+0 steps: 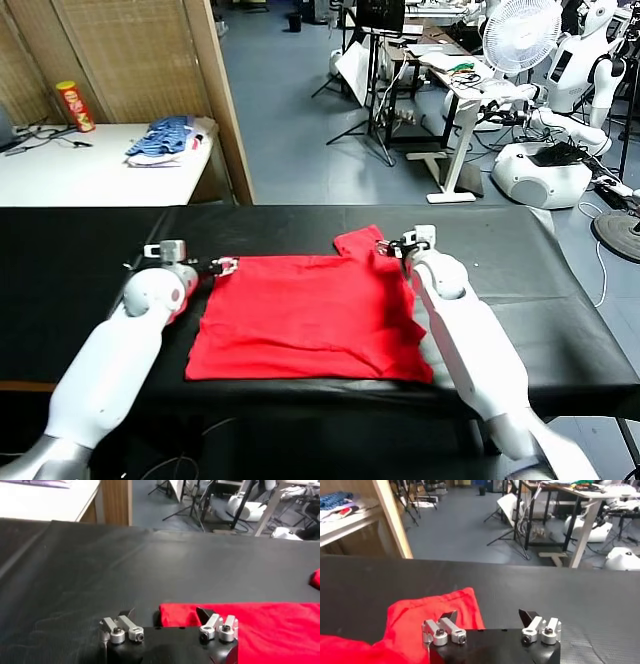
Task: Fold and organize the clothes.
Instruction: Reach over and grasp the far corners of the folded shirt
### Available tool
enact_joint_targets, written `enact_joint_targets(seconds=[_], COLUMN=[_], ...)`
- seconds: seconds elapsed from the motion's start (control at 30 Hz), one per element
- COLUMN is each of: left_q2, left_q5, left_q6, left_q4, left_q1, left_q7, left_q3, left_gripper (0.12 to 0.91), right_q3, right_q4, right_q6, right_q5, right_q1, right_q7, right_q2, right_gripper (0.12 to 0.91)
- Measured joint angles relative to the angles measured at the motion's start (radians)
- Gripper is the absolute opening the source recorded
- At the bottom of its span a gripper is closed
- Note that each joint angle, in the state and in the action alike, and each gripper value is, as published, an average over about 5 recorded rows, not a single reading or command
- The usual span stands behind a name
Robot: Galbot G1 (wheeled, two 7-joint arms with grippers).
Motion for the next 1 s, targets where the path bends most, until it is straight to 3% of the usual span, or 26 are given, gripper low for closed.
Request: enact_joint_targets(seconds=[0.07, 0.27, 0.33, 0.43, 0.7, 0.87, 1.0], left_q2=[0.001, 0.003, 0.004, 0.006, 0.023, 0.058, 0.096], left_q5=[0.0, 0.003, 0.004, 0.009, 0.036, 0.036, 0.03], left_q6=[-0.002, -0.001, -0.001, -0.004, -0.025, -0.025, -0.021], left_q4=[-0.003, -0.021, -0.029, -0.047, -0.112, -0.199, -0.301], left_q1=[0.005, 0.017, 0.021, 0.027, 0.05, 0.094, 0.166], left_q7=[0.006, 0.012, 0.012, 0.012, 0.001, -0.005, -0.021], left_q3=[-0.002, -0.003, -0.005, -0.009, -0.035, -0.066, -0.095], left_gripper=[0.692, 0.366, 0.249, 0.146, 0.129, 0.129, 0.129], right_q3=[0.004, 0.003, 0.004, 0.01, 0.044, 0.062, 0.081], right_q4=[-0.019, -0.032, -0.026, -0.014, 0.098, 0.267, 0.416], right_q6=[0.002, 0.009, 0.018, 0.045, 0.125, 0.107, 0.074], right_q5=[-0.005, -0.01, -0.008, -0.005, 0.08, 0.163, 0.222], right_q1=[0.004, -0.001, -0.006, -0.015, -0.075, -0.17, -0.258], right_q7=[-0.012, -0.027, -0.029, -0.027, -0.034, -0.047, -0.034], right_q2=[0.005, 0.009, 0.009, 0.006, -0.031, -0.089, -0.154], right_gripper=[0.494, 0.195, 0.142, 0.122, 0.122, 0.122, 0.122])
